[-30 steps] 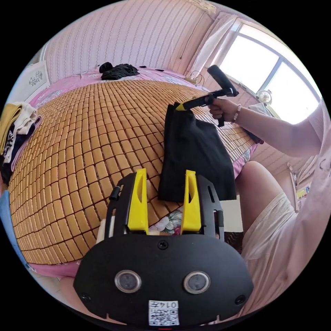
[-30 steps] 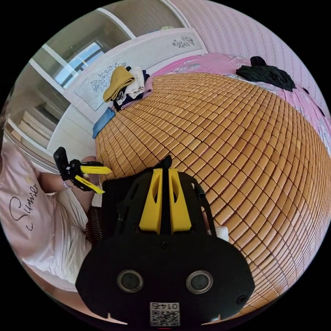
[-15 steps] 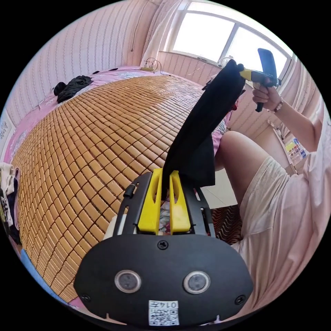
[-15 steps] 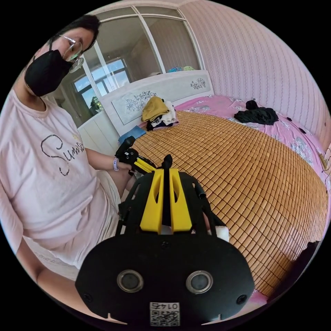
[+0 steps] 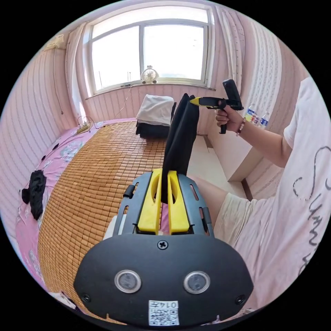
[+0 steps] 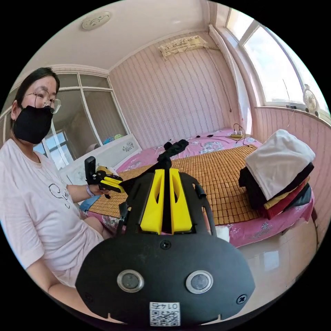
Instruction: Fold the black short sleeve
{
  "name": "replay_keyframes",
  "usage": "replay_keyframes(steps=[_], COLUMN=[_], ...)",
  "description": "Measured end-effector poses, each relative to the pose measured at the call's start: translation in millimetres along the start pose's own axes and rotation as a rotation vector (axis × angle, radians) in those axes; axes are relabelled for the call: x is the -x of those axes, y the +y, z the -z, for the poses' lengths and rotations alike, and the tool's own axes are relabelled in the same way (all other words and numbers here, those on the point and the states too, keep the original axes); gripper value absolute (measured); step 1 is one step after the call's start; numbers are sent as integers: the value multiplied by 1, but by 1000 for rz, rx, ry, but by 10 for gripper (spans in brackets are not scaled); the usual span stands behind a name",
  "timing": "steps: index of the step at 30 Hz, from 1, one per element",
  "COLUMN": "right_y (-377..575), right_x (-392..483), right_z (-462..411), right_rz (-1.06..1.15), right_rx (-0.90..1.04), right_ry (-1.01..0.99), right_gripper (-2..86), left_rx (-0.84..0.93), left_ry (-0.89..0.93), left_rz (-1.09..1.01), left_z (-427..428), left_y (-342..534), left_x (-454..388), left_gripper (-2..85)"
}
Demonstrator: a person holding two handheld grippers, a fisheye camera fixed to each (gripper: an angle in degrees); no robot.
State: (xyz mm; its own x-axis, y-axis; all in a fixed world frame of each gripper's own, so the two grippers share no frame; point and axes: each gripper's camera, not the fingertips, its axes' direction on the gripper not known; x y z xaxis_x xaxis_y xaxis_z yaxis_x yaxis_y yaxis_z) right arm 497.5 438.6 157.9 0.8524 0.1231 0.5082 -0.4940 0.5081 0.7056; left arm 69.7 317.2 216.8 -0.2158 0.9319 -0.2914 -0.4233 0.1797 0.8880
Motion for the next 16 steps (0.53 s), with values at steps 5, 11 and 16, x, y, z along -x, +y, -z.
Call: replay_keyframes(steps=[5, 11, 16], right_y=[-122, -222, -105], right_x=[-80, -231, -210], right_z=[25, -24, -66], right_rz=[75, -228, -132], right_rx=[97, 239, 240], right_ry=[281, 729, 638], right_gripper=[29, 68, 107], left_rx=[-134, -117, -11], left_ry=[-40, -47, -97], left_rz=[-108, 237, 243], left_z=[-44, -93, -69], left_y=[-112, -198, -77], left_x=[20, 107, 105], left_gripper=[25, 92, 83])
